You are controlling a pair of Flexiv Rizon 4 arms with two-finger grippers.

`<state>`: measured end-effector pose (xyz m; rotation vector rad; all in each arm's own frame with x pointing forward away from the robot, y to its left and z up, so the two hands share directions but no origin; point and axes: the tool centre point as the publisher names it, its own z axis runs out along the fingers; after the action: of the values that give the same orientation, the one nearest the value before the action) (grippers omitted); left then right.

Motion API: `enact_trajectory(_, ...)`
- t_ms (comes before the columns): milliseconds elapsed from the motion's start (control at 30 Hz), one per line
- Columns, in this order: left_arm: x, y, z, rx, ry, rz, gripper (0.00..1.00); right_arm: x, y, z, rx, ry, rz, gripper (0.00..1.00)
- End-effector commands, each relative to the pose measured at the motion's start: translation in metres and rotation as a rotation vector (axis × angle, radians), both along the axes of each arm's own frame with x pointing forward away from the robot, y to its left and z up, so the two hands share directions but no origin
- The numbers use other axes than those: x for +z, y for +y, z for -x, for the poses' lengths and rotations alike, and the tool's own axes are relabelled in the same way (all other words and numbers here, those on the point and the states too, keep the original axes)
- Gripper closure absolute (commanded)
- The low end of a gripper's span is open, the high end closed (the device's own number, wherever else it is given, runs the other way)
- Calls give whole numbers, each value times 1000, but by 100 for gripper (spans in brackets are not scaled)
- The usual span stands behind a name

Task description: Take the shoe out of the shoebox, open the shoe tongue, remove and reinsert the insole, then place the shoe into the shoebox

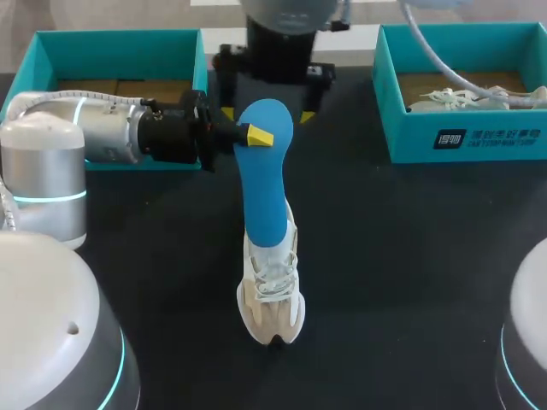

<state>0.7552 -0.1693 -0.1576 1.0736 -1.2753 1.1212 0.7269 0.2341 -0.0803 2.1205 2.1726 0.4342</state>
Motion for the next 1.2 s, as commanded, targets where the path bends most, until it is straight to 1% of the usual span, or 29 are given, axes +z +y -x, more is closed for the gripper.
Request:
enact_trajectory(33,0,0,0,-1,0,-2,100,-14,-36,-1,208,50,-472,0)
enact_trajectory(67,0,0,0,-1,0,-2,100,-15,-38,-2,219,51,-493,0)
enact_trajectory(200,0,0,0,-1,0,-2,100,-24,-39,-2,287,123,-549,0)
enact_trajectory(233,0,0,0,-1,0,-2,100,-27,-39,-1,306,147,-546,0)
enact_trajectory(300,0,0,0,-1,0,-2,100,-32,-41,-1,310,166,-541,0)
enact_trajectory(367,0,0,0,-1,0,-2,100,-37,-44,-3,267,180,-518,0)
enact_trajectory(833,0,0,0,-1,0,-2,100,-37,-44,-3,267,180,-518,0)
enact_trajectory(900,0,0,0,-1,0,-2,100,-39,-48,-4,260,152,-585,0)
enact_trajectory(933,0,0,0,-1,0,-2,100,-38,-52,-5,226,68,-653,0)
enact_trajectory(1000,0,0,0,-1,0,-2,100,-40,-56,-5,224,69,-701,0)
enact_trajectory(1033,0,0,0,-1,0,-2,100,-40,-58,-6,212,36,-731,0)
enact_trajectory(1067,0,0,0,-1,0,-2,100,-40,-60,-6,225,51,-756,0)
enact_trajectory(1100,0,0,0,-1,0,-2,100,-41,-60,-6,223,39,-760,0)
enact_trajectory(1200,0,0,0,-1,0,-2,100,-44,-64,-6,233,17,-850,0)
